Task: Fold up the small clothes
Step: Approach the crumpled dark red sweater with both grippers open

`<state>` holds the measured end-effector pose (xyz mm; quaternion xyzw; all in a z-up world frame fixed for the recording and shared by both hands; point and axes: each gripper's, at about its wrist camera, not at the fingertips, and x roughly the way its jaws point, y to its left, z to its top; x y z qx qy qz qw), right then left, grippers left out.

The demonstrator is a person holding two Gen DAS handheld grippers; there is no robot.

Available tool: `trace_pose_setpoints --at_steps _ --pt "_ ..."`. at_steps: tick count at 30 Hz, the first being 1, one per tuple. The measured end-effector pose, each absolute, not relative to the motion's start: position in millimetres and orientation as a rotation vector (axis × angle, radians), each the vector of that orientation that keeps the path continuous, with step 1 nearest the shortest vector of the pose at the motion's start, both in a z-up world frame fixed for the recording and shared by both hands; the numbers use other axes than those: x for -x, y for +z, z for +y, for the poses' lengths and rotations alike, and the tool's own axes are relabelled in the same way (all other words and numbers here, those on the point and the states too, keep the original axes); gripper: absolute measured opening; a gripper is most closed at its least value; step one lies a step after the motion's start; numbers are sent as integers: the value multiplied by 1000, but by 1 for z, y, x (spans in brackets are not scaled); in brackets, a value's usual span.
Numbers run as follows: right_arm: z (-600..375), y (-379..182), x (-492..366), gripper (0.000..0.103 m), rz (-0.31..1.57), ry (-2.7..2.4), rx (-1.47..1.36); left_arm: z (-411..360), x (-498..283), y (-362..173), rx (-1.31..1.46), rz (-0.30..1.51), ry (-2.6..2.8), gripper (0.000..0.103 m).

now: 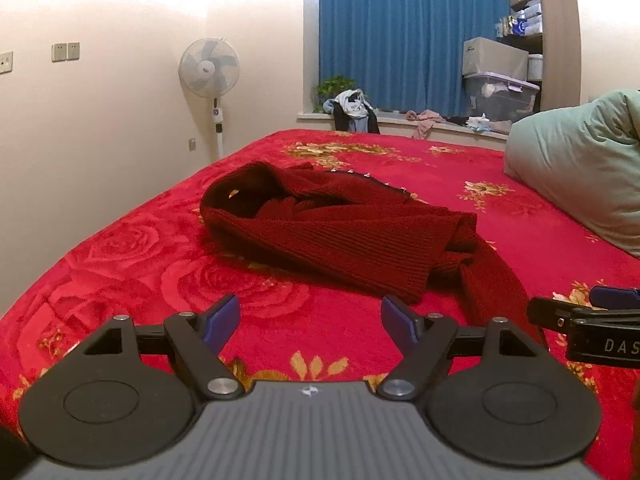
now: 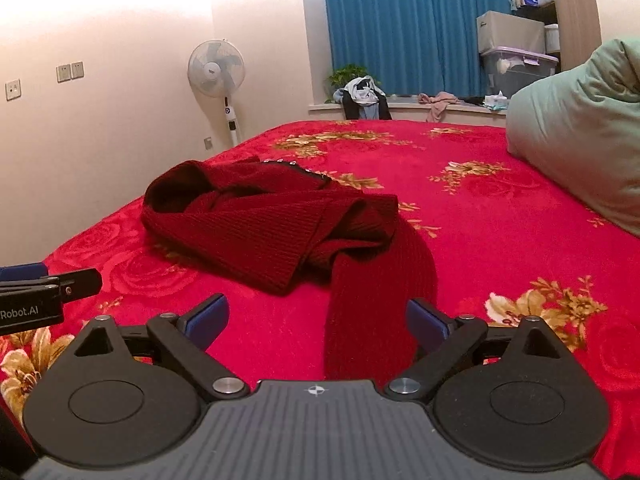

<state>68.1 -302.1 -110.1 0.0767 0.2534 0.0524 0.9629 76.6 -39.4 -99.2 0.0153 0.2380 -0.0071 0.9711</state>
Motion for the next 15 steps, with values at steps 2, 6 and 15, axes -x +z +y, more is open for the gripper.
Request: trace_pose_setpoints --at_steps 2,6,15 --pt "-303 -111 -69 94 517 107 -155 -39 -78 -99 -22 490 -10 82" --pt "-306 -113 -69 92 516 104 -149 -39 -77 -99 -14 492 -8 82" --pt "-309 -115 -73 87 533 97 -145 -39 -75 -97 -4 492 -6 82"
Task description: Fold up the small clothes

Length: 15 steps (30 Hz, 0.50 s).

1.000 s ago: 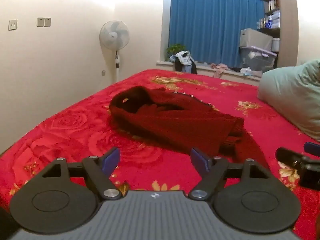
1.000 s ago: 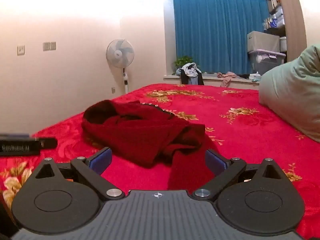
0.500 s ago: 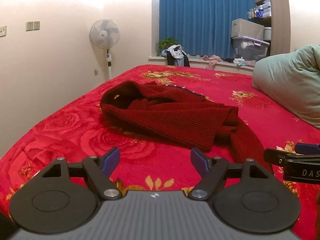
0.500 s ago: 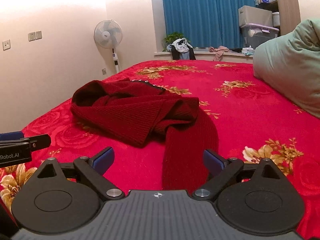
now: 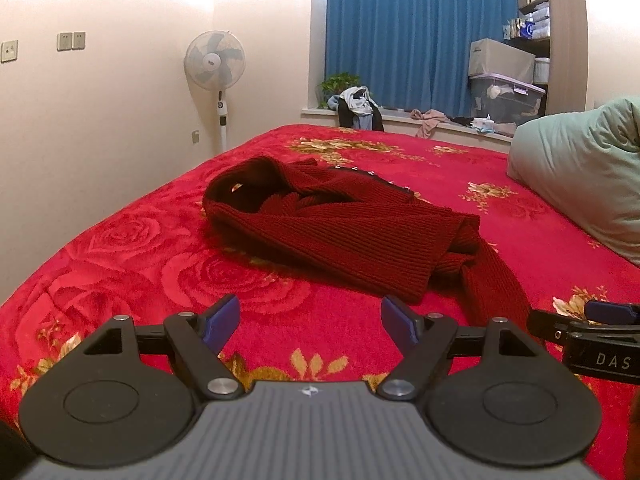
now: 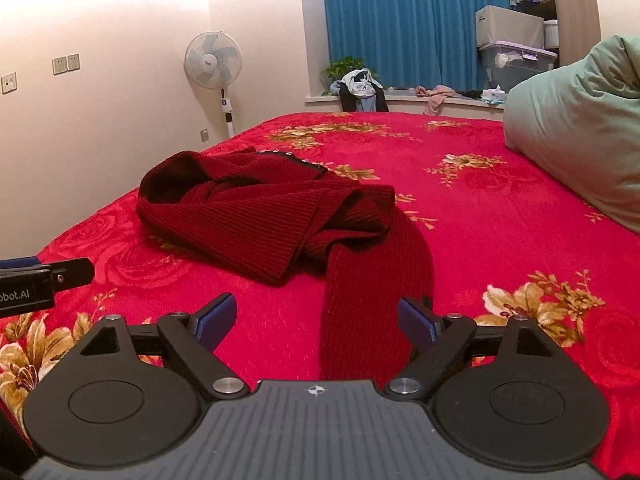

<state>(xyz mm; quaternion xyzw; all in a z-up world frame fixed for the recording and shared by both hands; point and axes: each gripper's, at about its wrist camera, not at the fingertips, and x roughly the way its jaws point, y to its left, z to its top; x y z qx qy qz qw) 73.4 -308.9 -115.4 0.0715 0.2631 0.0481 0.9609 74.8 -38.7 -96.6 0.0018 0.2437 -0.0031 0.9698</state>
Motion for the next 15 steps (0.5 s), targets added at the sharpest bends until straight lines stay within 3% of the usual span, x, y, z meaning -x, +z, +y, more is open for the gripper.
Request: trace_pose_setpoints --at_steps 3,5,7,8,11,14,15 --pt "-309 -116 -74 83 536 95 -142 -39 -74 -95 1 494 -11 82" --pt "-310 -117 -75 72 544 92 -141 -39 -73 -95 2 495 -15 75" --pt "-313 -118 -77 42 556 101 -149 -41 -73 -95 0 502 -25 63" --pt "-315 -119 -79 37 566 106 -154 -42 -74 -96 -3 508 -29 55" --pt "-322 -122 -86 35 585 87 -161 -42 -78 -98 -12 532 -39 37" --pt "-331 -125 -102 36 616 72 -161 -38 -84 -101 11 567 -45 35" --pt "-334 -127 -109 41 636 75 -160 -36 -87 -102 17 577 -45 35"
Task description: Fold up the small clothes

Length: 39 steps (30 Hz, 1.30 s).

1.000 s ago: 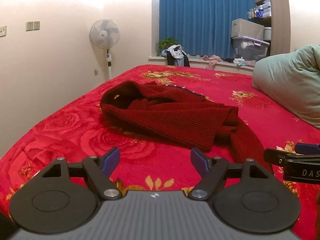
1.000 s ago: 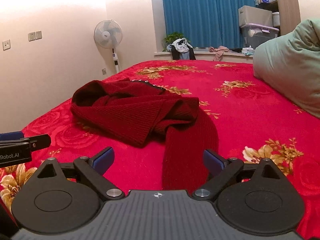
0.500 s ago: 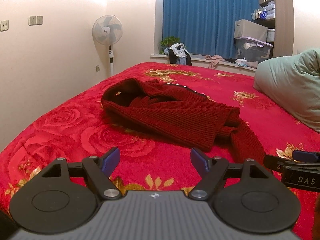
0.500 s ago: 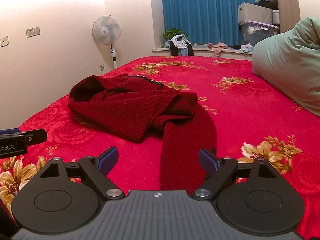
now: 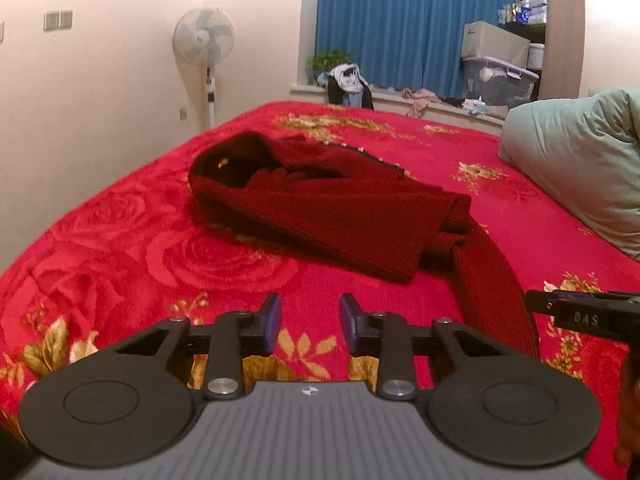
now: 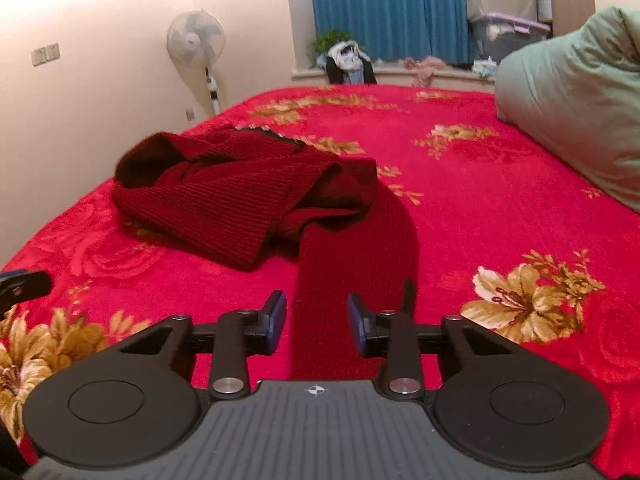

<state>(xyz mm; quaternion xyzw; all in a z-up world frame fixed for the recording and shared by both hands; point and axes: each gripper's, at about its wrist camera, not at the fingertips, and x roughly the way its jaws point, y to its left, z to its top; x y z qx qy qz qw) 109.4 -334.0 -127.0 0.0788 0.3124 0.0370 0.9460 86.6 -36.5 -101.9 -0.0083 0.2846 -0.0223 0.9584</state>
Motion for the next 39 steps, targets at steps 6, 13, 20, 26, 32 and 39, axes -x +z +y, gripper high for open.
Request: trace_pose_setpoints --at_steps 6,13,20,26,32,39 --pt "-332 -151 -153 55 738 170 -83 -36 -110 -108 39 613 -63 35" --pt "-321 -182 -193 23 812 198 42 -42 -182 -124 141 700 -118 35" --pt "-405 -142 -243 9 686 30 -57 -38 -266 -150 287 789 -136 46" --pt "-501 -141 -288 10 550 -299 -7 -14 -314 -178 498 870 -99 64" --pt "-500 -171 -308 12 599 -344 64 -15 -332 -187 556 870 -131 53" --pt "-496 -164 -295 36 537 -299 -74 -8 -306 -143 503 764 -202 10"
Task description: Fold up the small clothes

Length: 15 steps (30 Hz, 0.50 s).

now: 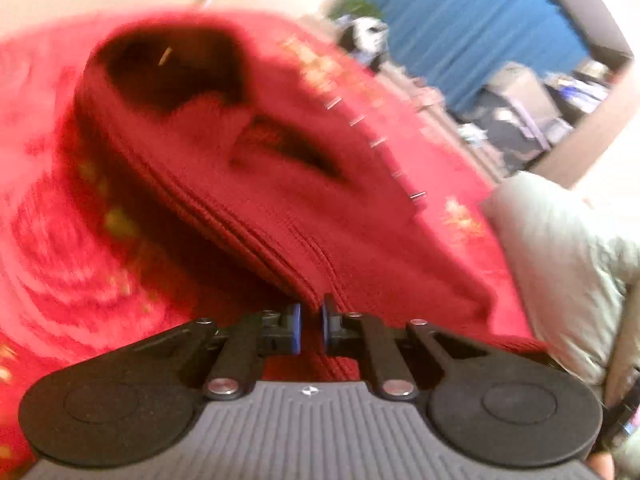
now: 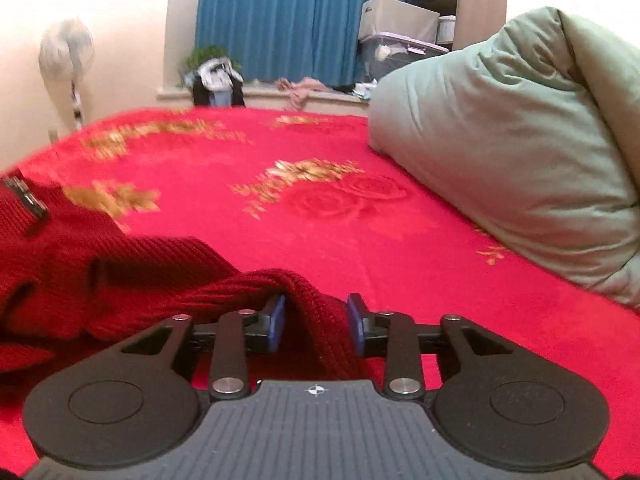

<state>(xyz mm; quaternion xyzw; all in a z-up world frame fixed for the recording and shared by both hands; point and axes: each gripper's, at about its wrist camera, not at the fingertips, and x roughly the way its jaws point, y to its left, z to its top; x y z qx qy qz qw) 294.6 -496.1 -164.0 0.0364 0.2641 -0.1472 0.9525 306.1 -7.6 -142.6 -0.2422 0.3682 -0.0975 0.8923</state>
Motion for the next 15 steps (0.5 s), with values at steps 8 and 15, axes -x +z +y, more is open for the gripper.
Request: trace_pose_setpoints --at_steps 8,15 --pt "-479 -140 -273 44 358 -249 -96 94 -245 -87 74 818 -92 9" --pt "-451 -145 -278 50 442 49 -183 204 -226 -142 297 999 40 12"
